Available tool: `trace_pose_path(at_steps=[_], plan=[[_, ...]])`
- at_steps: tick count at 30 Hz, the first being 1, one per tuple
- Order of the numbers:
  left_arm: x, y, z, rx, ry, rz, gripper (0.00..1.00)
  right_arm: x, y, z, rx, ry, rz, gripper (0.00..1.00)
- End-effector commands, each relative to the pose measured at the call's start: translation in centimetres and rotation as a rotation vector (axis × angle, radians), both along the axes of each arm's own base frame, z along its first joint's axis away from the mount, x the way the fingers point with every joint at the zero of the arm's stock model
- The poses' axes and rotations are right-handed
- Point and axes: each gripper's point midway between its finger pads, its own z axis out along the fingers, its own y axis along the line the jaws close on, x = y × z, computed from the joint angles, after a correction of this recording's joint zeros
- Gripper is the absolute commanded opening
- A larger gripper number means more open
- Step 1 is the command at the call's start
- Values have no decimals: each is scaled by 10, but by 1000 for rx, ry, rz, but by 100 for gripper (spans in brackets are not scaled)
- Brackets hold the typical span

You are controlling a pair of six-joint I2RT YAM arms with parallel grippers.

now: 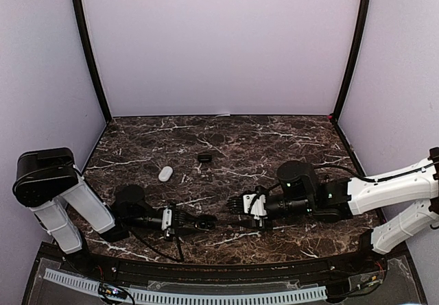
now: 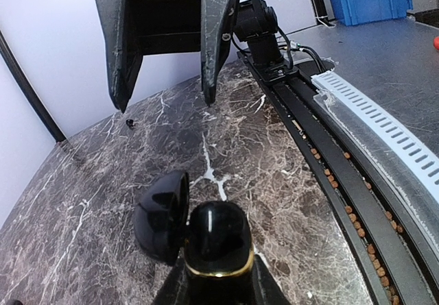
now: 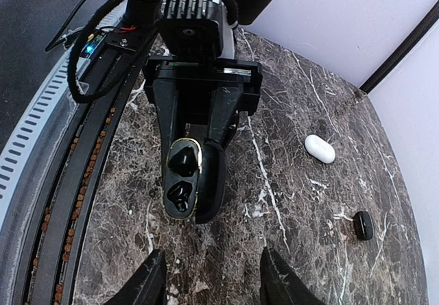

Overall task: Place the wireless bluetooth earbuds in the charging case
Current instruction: Pick up the right earbud from the left side groove of the charging case.

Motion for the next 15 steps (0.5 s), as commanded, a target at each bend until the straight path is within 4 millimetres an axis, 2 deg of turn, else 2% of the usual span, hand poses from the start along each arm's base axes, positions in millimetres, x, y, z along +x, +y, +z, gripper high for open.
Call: trace_pose_path(at_steps=[1,6,15], plan=[[3,1,-4,8,1,10,9,-2,9,13,19,-46,15,44],[5,0,-5,12,-11,15,9,-9,14,18,24,-46,52,41],[13,-6,-14,74,26,37,9,-18,24,11,-18,-56,102,35]])
